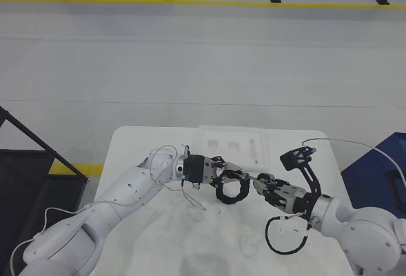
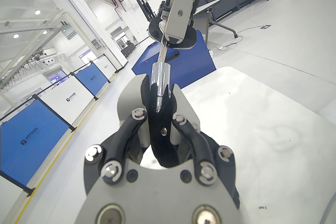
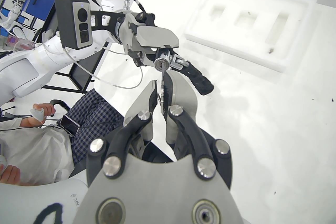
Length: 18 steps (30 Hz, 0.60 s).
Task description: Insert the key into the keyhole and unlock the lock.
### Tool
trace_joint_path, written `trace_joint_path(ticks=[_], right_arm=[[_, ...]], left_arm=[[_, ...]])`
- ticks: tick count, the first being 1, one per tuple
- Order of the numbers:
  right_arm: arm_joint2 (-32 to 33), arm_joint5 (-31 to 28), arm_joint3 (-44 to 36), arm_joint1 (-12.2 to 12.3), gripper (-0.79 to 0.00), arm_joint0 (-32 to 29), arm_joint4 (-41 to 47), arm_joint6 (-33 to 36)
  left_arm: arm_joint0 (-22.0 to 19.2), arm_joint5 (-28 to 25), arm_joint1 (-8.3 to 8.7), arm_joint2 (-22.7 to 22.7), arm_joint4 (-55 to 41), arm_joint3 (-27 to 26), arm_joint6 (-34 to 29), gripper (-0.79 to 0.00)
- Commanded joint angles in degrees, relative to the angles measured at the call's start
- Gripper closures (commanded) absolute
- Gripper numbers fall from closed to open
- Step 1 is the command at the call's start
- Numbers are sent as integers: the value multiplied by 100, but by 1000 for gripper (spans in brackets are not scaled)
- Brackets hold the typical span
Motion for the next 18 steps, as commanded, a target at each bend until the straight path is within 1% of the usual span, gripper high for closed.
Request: trace_joint_path(ticks=[1, 18], right_arm=[[-4, 0, 0, 1, 0, 9, 12, 5], [-91, 138, 0, 16, 0, 104, -23, 138]], left_arm=[[-1, -6, -2, -6, 4, -2, -9, 0], [-33, -11, -16, -29, 67, 3, -13, 0]])
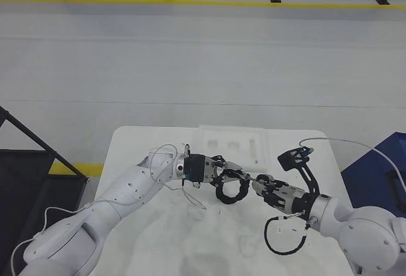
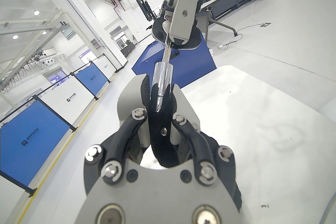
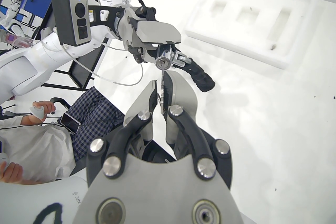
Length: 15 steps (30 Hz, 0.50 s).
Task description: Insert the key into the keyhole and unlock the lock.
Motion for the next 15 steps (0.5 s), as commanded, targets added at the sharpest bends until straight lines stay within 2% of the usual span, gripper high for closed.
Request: trace_joint_path(ticks=[1, 15], right_arm=[[-8, 22, 0, 1, 0, 9, 3, 10], [-49, 172, 0, 11, 0, 76, 104, 140]], left_arm=[[-4, -5, 2, 1, 14, 1, -5, 0], [-57, 39, 45, 41, 176, -111, 39, 0]])
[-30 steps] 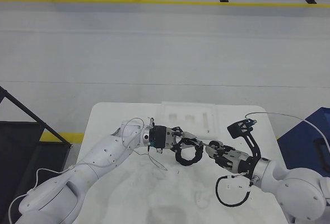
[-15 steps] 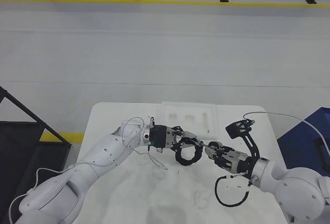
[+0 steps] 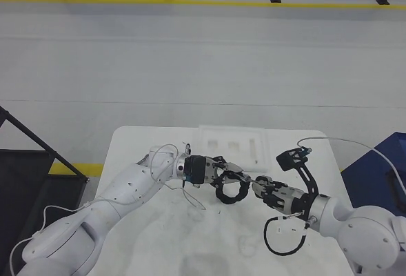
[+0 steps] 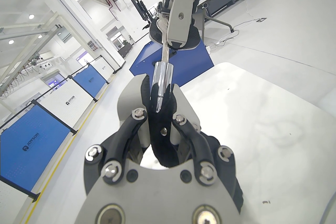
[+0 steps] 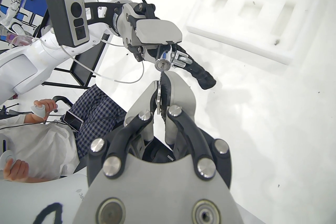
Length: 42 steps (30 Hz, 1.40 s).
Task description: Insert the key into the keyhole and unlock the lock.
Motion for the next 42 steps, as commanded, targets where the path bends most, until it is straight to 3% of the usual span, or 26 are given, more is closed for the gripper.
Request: trace_joint_path(ticks=[1, 37, 38, 39, 40, 42], right_arm=[[-9, 22, 5, 1, 0, 8, 10, 3], [-330, 246, 301, 7, 0, 406, 112, 144], [-328, 251, 301, 7, -197, 414, 111, 130], [-325, 256, 303, 8, -606, 416, 115, 118], [-318, 262, 303, 9, -785, 416, 121, 108], [-292, 267, 304, 11, -785, 413, 141, 93]], left_arm=[[-3, 5, 7, 5, 1, -11, 5, 0], [-61, 106, 40, 67, 65, -77, 106, 0], [-56, 100, 40, 61, 48, -62, 100, 0], [-47, 86, 40, 57, 11, -50, 86, 0], [-34, 78, 38, 53, -40, -40, 78, 0], [-20, 55, 36, 55, -124, -18, 55, 0]])
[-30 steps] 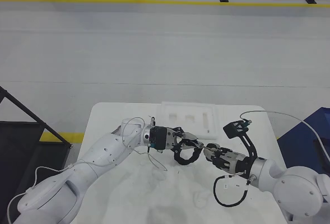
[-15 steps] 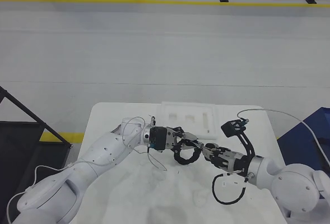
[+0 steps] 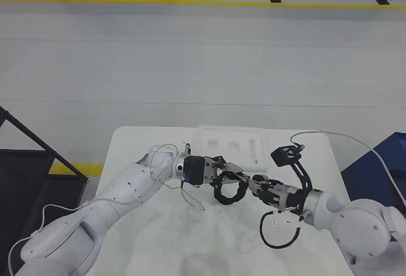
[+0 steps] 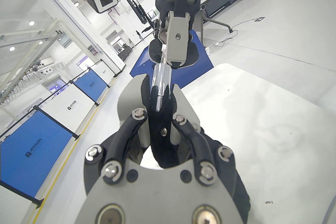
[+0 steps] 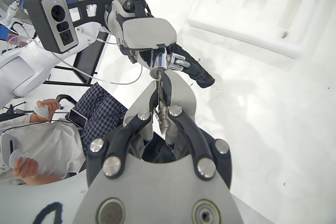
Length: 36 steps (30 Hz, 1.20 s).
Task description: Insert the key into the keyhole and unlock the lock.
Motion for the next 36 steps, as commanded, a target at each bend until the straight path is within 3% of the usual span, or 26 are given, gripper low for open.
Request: trace_joint_path(ticks=[1, 10, 17, 24, 29, 36], right_arm=[[31, 4, 2, 3, -785, -5, 16, -11], [280, -344, -108, 31, -785, -27, 133, -89], [478, -1955, -154, 122, -785, -92, -467, -40], [599, -3389, 54, 188, -785, -310, -1215, -478], [677, -3517, 224, 191, -785, -415, -1175, -805], [677, -3517, 224, 191, -785, -415, -1175, -805]], left_arm=[[18, -20, -4, 10, -93, 13, -20, 0], [43, -139, -16, 99, -548, 100, -138, 0], [67, -596, -1, 172, -1260, 103, -595, 0], [124, -1393, 100, 117, -2415, -97, -1392, 0], [149, -2095, 214, -40, -3075, -294, -2095, 0], [228, -2510, 267, -232, -3322, -360, -2787, 0]])
